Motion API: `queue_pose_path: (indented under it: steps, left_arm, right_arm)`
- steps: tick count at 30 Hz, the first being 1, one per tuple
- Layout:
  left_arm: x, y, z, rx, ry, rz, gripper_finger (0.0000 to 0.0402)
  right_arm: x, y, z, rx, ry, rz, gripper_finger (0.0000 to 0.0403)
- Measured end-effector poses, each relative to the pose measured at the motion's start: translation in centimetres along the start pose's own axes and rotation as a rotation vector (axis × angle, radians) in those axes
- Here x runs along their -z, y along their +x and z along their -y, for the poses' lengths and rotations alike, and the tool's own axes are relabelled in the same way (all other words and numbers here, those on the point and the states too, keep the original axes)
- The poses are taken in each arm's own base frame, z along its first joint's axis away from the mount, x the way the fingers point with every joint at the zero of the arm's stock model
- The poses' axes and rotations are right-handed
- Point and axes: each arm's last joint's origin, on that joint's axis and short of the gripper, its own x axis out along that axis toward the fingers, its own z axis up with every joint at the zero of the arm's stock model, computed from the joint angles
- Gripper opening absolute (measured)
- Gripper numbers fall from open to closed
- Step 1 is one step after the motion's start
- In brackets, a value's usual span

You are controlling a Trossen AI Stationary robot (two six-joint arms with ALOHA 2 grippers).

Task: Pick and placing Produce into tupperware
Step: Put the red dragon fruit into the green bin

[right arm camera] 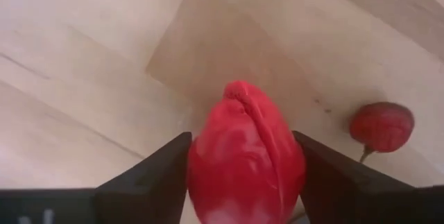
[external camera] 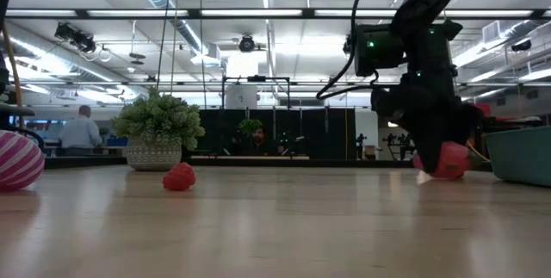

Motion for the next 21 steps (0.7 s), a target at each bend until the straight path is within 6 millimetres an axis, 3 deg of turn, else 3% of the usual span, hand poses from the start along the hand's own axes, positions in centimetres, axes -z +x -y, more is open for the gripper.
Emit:
queue_pose_path:
  steps: [10, 16, 21]
  left_arm:
    - [0.0, 0.0, 0.0, 0.0, 0.0, 0.0, 0.0142]
    - [0.0, 0.0, 0.0, 0.0, -0.026, 0.001, 0.0148]
    - [0.0, 0.0, 0.0, 0.0, -0.027, 0.001, 0.0149]
  right_arm:
    - [0.4, -1.0, -0.1, -0.074, 0.016, -0.026, 0.0227]
    - [1.7, -4.6, 0.2, -0.196, 0.051, 0.065, 0.0224]
    - [4.6, -8.2, 0.7, -0.304, 0.03, 0.141, 0.0229]
